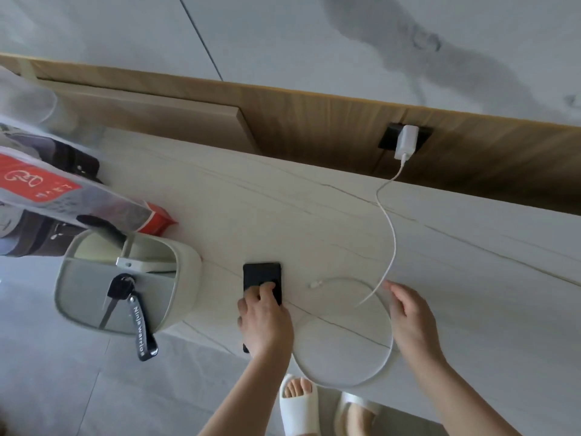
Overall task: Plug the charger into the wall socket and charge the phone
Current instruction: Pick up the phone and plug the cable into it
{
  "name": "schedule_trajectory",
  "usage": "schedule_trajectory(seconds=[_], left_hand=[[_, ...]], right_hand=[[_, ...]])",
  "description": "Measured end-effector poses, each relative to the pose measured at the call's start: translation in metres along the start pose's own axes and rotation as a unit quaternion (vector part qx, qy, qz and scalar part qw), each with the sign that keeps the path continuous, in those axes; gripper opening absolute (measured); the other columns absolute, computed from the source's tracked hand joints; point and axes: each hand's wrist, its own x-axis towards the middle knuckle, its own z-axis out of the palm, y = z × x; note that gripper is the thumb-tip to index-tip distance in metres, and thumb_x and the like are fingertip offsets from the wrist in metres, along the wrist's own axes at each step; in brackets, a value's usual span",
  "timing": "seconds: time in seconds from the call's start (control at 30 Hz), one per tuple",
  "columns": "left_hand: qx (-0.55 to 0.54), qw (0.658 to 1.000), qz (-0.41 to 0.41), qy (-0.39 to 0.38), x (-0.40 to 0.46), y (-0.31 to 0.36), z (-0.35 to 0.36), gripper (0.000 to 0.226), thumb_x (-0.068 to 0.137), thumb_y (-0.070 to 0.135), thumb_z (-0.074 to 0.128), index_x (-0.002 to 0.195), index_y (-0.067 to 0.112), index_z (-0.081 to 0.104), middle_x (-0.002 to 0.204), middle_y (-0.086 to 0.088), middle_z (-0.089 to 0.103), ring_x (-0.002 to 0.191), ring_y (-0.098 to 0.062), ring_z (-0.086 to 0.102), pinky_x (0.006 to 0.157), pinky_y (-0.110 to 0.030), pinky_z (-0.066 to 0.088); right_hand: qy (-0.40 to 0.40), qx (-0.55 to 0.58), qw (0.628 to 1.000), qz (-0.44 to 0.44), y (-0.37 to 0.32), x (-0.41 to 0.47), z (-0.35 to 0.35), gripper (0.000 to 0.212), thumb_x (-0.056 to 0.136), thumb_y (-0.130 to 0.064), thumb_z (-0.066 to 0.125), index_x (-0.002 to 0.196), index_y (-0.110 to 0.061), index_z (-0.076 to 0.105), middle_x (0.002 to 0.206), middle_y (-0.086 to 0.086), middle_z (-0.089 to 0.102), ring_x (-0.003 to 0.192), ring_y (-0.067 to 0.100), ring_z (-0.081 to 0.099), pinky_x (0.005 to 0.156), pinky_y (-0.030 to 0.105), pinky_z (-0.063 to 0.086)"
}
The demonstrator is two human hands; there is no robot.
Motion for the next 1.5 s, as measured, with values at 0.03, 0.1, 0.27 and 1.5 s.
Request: schedule_trajectory(seconds=[0.03,0.1,0.27,1.5], left_hand=[[0.002,1.000,-0.021,0.003,0.005,-0.006,-0.003,0.054,0.091,0.021,0.055,0.141,0.023,0.033,0.144,-0.005,0.036,0.130,-0.026,0.035,0.103,-0.038,0.037],[-0.015,0.998,-0.057,-0.013,0.011,-0.013,-0.007,0.072,0.087,0.031,0.064,0.145,0.019,0.023,0.144,-0.010,0.034,0.130,-0.029,0.036,0.104,-0.040,0.037],[-0.009,0.997,-0.074,-0.032,0.021,-0.020,-0.009,0.084,0.080,0.039,0.072,0.143,0.011,0.025,0.138,-0.015,0.041,0.126,-0.031,0.042,0.105,-0.038,0.037],[-0.758,0.436,0.148,-0.462,-0.312,0.140,-0.391,0.072,0.096,0.055,0.025,0.118,0.000,0.067,0.113,-0.023,0.066,0.105,-0.034,0.064,0.098,-0.052,0.045]], right_hand=[[0.000,-0.070,0.997,-0.021,0.003,-0.003,0.008,0.029,0.081,0.005,0.062,0.110,0.000,0.066,0.107,0.020,0.069,0.102,0.037,0.062,0.090,0.035,0.046],[-0.012,-0.162,0.986,-0.022,0.008,-0.007,0.022,0.033,0.071,-0.003,0.076,0.102,0.000,0.067,0.096,0.023,0.067,0.091,0.042,0.061,0.077,0.041,0.051],[0.012,-0.169,0.985,0.016,0.009,-0.012,0.032,0.008,0.080,-0.011,0.066,0.086,-0.007,0.062,0.085,0.013,0.067,0.082,0.035,0.063,0.066,0.038,0.049],[0.009,0.481,0.864,-0.148,-0.356,-0.283,-0.329,0.029,0.081,-0.032,0.058,0.093,-0.011,0.074,0.050,-0.004,0.039,0.051,0.011,0.036,0.053,0.023,0.038]])
